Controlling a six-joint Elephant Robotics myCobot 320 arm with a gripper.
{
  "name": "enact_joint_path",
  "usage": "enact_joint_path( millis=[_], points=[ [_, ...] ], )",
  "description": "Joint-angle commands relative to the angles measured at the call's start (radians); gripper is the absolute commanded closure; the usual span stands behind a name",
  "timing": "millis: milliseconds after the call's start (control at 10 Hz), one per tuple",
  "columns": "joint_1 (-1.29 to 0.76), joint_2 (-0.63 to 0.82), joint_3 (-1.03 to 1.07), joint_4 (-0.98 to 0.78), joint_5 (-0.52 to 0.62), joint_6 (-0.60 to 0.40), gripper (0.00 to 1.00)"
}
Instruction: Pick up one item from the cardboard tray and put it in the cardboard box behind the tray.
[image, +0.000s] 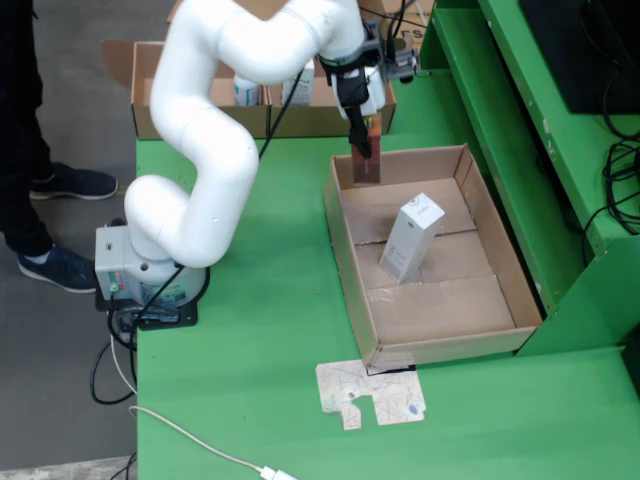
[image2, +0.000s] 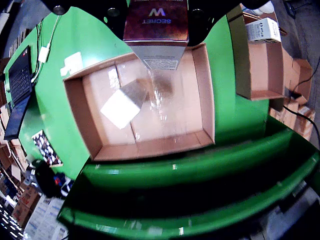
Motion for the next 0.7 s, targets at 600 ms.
enact_joint_path(
  millis=[600],
  points=[
    [0.049,0.146,0.021,-0.017,-0.036,0.019,1.0]
  ],
)
